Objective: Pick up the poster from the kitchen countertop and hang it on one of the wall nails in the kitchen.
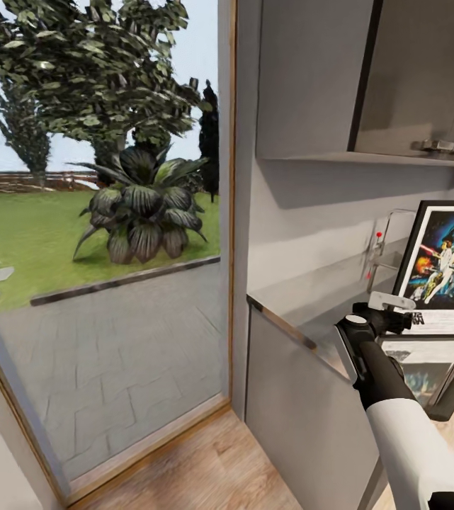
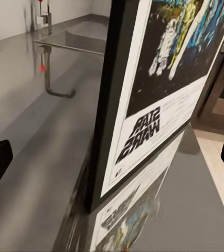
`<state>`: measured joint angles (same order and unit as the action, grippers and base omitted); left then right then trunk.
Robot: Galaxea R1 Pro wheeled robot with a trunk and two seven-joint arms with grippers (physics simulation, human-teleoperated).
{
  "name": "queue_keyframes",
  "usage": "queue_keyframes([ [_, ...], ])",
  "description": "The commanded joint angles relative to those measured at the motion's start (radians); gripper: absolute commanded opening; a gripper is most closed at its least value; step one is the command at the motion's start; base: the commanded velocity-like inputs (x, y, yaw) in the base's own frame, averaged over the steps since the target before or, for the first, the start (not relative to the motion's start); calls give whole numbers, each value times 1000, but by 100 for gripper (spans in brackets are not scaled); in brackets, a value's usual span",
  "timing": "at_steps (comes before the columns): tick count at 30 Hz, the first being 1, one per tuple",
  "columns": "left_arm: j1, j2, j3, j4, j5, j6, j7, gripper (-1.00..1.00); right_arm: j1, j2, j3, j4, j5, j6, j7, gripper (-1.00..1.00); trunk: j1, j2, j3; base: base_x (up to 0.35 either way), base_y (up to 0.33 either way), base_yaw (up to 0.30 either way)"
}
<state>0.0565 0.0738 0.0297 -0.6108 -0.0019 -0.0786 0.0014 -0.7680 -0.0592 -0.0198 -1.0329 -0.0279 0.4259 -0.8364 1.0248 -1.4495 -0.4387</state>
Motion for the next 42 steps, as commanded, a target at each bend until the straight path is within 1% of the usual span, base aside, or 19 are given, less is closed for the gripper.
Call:
queue_keyframes([
  [1, 0, 0, 1, -1, 0, -1, 0, 100, -1, -1, 1, -1, -3, 7, -4, 100, 0, -1, -1, 77, -70, 0],
  [9, 0, 0, 1, -1, 0, -1, 0, 100, -1, -1, 1, -1, -3, 7, -4, 100, 0, -1, -1, 37, -34, 0],
  [18, 0, 0, 1, -1, 0, -2, 0, 100, -1, -2, 1, -1, -3, 7, -4, 100, 0, -1, -1, 116, -106, 0],
  [34, 0, 0, 1, -1, 0, -2, 0, 100, -1, -1, -4, 0, -3, 5, -4, 100, 0, -1, -1, 9, -8, 0],
  [40, 0, 0, 1, -1, -1, -3, 0, 100, -1, 0, -6, 19, -3, 3, -3, 100, 0, -1, -1, 0, 0, 0],
  [42, 0, 0, 1, -1, 0, -2, 0, 100, -1, 1, -6, 45, -7, -18, -3, 100, 0, -1, -1, 0, 0, 0],
])
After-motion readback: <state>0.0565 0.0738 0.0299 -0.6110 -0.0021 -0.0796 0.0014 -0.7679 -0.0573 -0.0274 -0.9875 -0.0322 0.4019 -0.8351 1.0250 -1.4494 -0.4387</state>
